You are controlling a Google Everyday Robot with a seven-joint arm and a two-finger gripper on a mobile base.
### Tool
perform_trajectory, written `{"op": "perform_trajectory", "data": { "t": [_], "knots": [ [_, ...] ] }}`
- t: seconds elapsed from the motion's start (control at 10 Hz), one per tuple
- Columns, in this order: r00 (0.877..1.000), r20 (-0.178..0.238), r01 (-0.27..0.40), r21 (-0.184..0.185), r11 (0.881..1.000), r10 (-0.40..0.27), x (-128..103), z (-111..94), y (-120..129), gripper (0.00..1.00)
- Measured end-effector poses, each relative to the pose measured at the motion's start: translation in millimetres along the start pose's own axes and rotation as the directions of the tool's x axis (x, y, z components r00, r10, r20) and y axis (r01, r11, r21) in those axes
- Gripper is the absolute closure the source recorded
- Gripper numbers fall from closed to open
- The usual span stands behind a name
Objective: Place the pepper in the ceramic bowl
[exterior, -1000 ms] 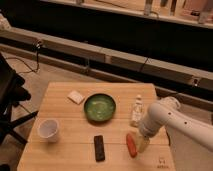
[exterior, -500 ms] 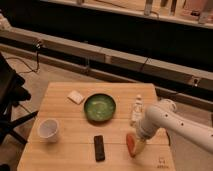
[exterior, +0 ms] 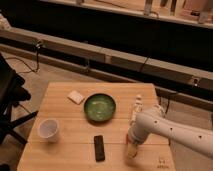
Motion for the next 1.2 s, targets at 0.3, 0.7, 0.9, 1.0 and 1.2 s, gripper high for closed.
{"op": "perform_trajectory", "data": {
  "t": [0.3, 0.7, 0.9, 1.0, 1.2],
  "knots": [
    [1.000, -0.011, -0.025, -0.021, 0.999, 0.025, 3.6, 5.8, -1.8, 0.20],
    [1.000, -0.012, -0.025, -0.016, 1.000, 0.025, 4.0, 2.7, -3.5, 0.55],
    [1.000, -0.018, -0.026, -0.024, 0.999, 0.026, 7.1, 2.8, 0.2, 0.79],
    [1.000, -0.017, -0.027, -0.022, 0.999, 0.027, 6.9, 1.6, -0.6, 0.89],
    [0.999, 0.032, 0.002, 0.002, 1.000, -0.002, 7.6, 0.9, 2.1, 1.00]
  ]
}}
